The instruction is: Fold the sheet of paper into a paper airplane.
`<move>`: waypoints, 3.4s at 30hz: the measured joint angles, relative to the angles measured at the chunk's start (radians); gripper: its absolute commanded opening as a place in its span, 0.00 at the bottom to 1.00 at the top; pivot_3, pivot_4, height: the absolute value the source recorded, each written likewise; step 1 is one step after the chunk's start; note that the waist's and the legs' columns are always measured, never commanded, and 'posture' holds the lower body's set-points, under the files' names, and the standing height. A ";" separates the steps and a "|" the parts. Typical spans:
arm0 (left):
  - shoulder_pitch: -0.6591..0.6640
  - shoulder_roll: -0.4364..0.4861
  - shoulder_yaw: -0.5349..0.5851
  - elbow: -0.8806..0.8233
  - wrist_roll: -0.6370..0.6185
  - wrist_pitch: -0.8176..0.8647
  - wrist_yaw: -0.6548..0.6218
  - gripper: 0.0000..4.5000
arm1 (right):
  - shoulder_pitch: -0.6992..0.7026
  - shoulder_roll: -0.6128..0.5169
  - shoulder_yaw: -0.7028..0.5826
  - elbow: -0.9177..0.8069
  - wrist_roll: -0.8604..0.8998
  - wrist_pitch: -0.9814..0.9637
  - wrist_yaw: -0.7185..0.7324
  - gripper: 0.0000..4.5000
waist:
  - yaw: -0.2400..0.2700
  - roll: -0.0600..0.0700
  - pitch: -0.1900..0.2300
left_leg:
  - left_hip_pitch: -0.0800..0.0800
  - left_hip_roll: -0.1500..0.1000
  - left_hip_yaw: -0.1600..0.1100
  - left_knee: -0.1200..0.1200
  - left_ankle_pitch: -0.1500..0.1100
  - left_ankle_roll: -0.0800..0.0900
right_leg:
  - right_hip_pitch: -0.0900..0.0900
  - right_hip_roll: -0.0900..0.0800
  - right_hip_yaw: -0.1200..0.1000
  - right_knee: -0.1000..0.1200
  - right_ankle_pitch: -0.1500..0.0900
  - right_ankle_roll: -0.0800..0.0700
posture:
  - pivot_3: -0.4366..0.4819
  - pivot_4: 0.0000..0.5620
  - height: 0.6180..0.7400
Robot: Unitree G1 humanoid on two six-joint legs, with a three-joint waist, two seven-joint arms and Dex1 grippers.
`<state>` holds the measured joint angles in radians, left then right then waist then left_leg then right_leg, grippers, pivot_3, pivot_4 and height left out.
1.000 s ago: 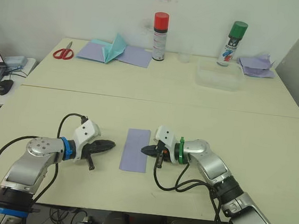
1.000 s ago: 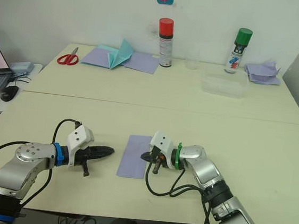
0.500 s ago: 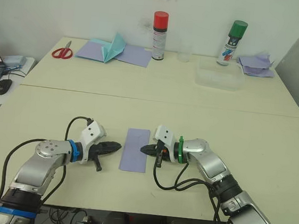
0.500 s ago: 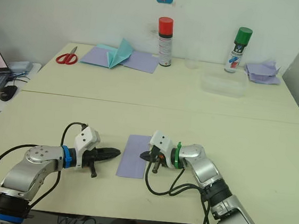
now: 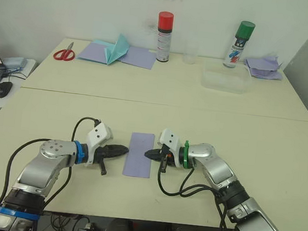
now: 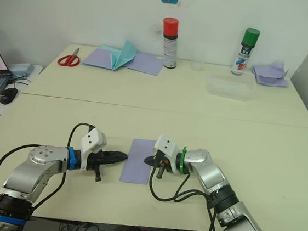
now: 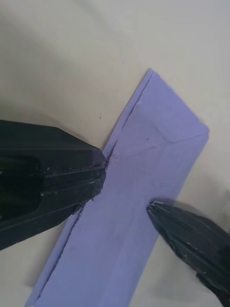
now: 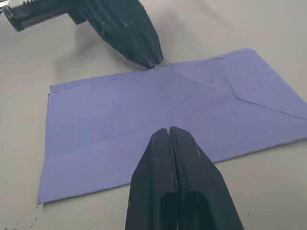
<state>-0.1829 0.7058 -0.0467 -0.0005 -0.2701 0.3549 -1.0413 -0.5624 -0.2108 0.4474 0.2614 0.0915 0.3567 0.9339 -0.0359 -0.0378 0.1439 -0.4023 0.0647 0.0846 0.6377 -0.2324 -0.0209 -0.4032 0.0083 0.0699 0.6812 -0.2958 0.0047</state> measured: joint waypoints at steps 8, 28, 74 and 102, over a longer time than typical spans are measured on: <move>-0.012 0.019 -0.025 0.003 0.038 -0.042 -0.010 0.00 | 0.002 0.000 -0.002 -0.004 0.000 0.005 -0.001 0.00 | 0.000 0.000 0.000 | 0.000 0.000 0.000 0.000 0.000 0.000 | 0.000 0.000 0.000 0.000 0.000 0.000 | 0.48 0.27 1.00; -0.043 0.020 -0.037 0.037 0.067 -0.083 -0.033 0.00 | 0.002 -0.001 -0.004 -0.014 0.000 0.024 -0.006 0.00 | 0.002 0.000 0.000 | 0.000 0.000 0.000 0.000 0.000 0.000 | 0.000 0.000 0.000 0.000 0.000 0.000 | 0.48 0.27 1.00; -0.146 -0.080 -0.087 -0.042 -0.017 0.008 -0.039 0.00 | 0.030 -0.086 -0.396 -0.406 0.452 0.802 -0.158 0.93 | 0.003 0.000 0.002 | -0.014 -0.001 -0.004 0.005 0.000 -0.001 | -0.009 0.004 -0.002 0.000 0.003 -0.002 | 0.48 0.27 1.00; -0.130 -0.108 -0.115 -0.042 0.004 -0.001 -0.036 0.00 | -0.032 0.098 -0.507 -0.325 0.558 1.124 -0.445 0.24 | 0.003 0.000 0.002 | -0.015 -0.001 -0.003 0.005 0.000 -0.001 | -0.009 0.004 -0.002 0.000 0.003 -0.002 | 0.48 0.27 1.00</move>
<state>-0.3129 0.5975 -0.1622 -0.0423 -0.2661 0.3540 -1.0771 -0.5946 -0.1124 -0.0596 -0.0632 0.6493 1.4809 0.4890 -0.0332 -0.0379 0.1458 -0.4170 0.0638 0.0812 0.6429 -0.2328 -0.0217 -0.4119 0.0126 0.0682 0.6812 -0.2924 0.0026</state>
